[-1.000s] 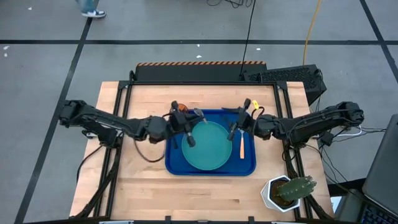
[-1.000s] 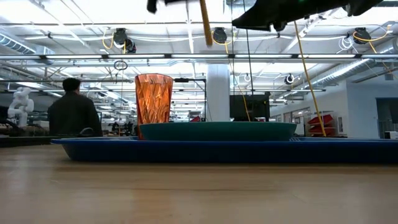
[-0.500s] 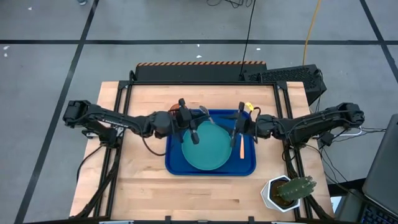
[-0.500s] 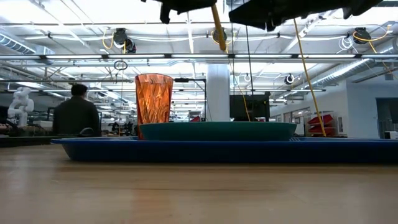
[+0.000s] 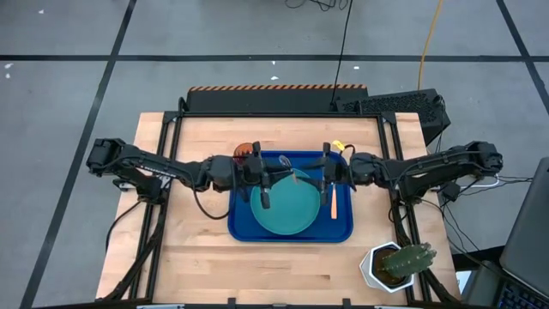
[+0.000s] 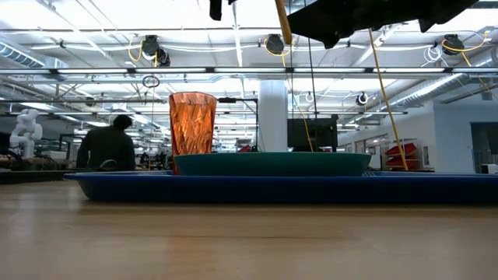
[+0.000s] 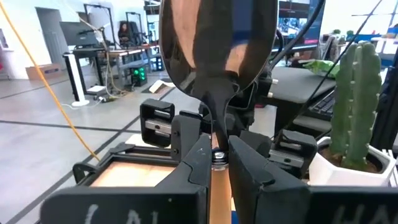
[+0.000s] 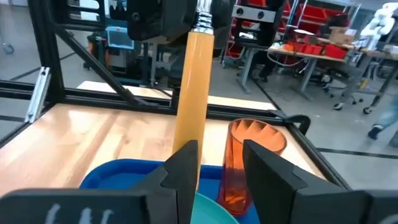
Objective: Pick and place plate/cup/fork/spoon on tray
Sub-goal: Put the orange spoon on the blue tray to the right of the yellow fork
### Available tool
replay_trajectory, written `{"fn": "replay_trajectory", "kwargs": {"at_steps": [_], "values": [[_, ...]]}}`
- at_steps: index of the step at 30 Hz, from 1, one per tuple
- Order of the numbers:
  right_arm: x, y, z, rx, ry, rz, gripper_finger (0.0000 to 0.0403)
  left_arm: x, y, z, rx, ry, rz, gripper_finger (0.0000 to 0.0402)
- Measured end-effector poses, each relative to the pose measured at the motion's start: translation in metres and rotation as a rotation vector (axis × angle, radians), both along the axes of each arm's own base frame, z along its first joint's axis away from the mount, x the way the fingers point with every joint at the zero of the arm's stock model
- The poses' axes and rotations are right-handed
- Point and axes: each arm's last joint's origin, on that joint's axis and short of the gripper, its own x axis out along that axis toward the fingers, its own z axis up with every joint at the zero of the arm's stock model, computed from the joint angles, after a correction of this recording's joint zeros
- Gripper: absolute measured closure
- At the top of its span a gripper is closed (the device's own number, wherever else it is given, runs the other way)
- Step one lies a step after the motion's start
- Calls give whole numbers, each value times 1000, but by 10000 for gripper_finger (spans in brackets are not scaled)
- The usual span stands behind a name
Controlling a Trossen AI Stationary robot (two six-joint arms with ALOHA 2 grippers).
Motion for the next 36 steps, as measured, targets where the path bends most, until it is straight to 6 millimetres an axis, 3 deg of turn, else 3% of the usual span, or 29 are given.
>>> {"fn": "replay_trajectory", "kwargs": {"at_steps": [8, 15, 19, 23, 29, 36], "values": [[-3, -5, -2, -36, 43, -27, 281, 0, 2, -3, 4, 35, 45, 371], [-21, -6, 17, -69, -17, -38, 278, -1, 6, -5, 10, 57, 148, 371], [-25, -2, 22, -22, -45, -7, 251, -2, 9, -3, -15, 25, 290, 371], [-18, 5, 9, -112, 45, -67, 206, -4, 9, 3, 12, -14, 383, 371], [-2, 7, -10, -241, 122, -179, 150, -3, 6, 8, 42, -63, 238, 371], [0, 5, 1, -205, 13, -200, 136, -2, 2, 2, 15, -19, 176, 371]]}}
